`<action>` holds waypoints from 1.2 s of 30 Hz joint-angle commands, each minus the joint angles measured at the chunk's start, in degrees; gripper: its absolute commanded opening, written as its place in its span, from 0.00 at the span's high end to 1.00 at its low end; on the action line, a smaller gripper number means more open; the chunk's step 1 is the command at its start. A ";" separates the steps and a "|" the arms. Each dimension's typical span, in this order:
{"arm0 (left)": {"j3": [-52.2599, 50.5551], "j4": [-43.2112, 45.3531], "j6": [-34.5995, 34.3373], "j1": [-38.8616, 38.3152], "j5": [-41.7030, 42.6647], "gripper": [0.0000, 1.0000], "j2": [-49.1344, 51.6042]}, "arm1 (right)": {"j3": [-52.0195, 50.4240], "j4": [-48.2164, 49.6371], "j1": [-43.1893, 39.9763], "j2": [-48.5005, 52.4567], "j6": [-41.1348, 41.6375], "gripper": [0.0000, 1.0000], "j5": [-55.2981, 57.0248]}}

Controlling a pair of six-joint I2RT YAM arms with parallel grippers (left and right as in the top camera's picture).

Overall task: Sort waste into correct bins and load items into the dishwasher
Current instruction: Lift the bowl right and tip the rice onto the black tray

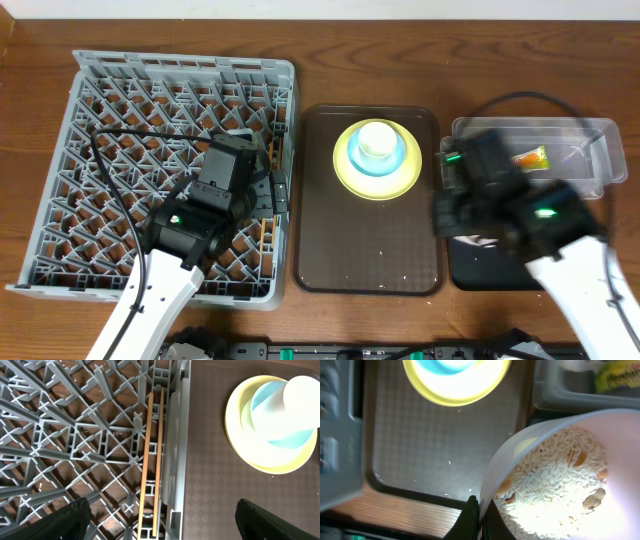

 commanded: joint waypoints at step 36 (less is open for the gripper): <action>0.85 -0.24 0.13 -0.07 0.11 0.07 0.04 | -45.38 31.17 -80.59 0.20 -35.15 0.99 -81.61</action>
